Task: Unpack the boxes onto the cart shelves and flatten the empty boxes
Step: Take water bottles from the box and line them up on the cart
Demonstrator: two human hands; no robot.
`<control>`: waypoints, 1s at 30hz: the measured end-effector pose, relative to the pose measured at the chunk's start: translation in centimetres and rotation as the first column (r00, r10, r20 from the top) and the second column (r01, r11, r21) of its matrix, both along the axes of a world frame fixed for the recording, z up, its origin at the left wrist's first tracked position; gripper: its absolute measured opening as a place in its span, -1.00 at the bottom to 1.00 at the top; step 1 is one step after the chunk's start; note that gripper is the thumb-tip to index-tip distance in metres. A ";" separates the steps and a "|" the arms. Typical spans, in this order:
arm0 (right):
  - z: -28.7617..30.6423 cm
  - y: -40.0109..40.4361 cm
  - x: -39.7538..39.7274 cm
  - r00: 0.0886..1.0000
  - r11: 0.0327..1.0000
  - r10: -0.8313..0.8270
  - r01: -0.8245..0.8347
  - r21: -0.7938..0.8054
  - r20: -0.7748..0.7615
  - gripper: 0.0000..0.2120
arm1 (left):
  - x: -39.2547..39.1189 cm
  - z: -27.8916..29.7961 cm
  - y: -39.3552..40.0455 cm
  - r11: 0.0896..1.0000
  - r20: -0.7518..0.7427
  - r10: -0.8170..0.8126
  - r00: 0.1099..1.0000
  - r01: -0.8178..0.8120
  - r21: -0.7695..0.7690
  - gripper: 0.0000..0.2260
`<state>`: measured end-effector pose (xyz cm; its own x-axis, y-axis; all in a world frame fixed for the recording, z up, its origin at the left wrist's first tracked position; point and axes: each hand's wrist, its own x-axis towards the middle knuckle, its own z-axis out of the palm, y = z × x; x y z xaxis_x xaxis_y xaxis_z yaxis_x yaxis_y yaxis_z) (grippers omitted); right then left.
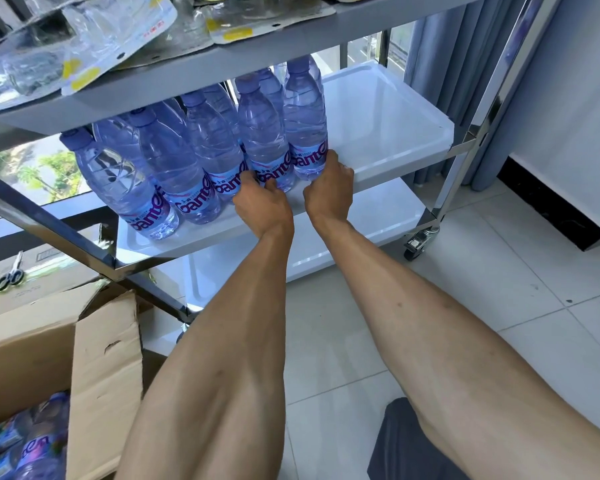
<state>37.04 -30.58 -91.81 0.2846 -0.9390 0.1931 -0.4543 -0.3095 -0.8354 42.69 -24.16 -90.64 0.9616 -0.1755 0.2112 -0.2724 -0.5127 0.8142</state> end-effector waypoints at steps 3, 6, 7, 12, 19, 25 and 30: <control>0.2 -0.1 0.1 1.000 1.000 -0.011 0.011 0.007 -0.015 -0.51 | 0.1 0.2 0.3 0.999 -0.002 -0.041 0.999 0.041 -0.001 -0.79; 0.5 -0.6 0.3 1.000 0.999 -0.006 0.007 0.045 -0.018 -0.56 | 0.3 0.1 1.4 0.997 -0.010 -0.074 0.997 0.074 0.018 -0.80; 0.7 -1.0 0.4 1.000 0.998 -0.011 0.012 0.065 -0.014 -0.58 | 0.4 -0.1 1.9 0.997 -0.009 -0.067 0.998 0.067 0.028 -0.80; 0.3 0.5 0.6 0.987 0.986 -0.125 0.111 0.127 0.102 -0.46 | 1.7 -0.2 5.0 0.998 0.009 0.029 1.000 -0.030 0.057 -0.83; -0.7 7.4 -1.6 0.998 0.998 -0.059 0.060 0.036 -0.017 -0.44 | 0.8 1.0 13.1 0.985 -0.018 0.041 0.999 -0.038 0.169 -0.79; 0.0 16.5 -3.2 0.953 0.976 0.169 -0.127 0.175 -0.251 -0.52 | -0.7 1.9 23.3 0.967 -0.001 0.095 0.995 -0.093 0.238 -0.76; 1.8 25.2 -0.1 0.919 0.936 0.341 -0.311 0.168 -0.197 -0.64 | 0.7 2.9 33.9 0.929 -0.019 0.263 0.965 -0.248 0.276 -0.73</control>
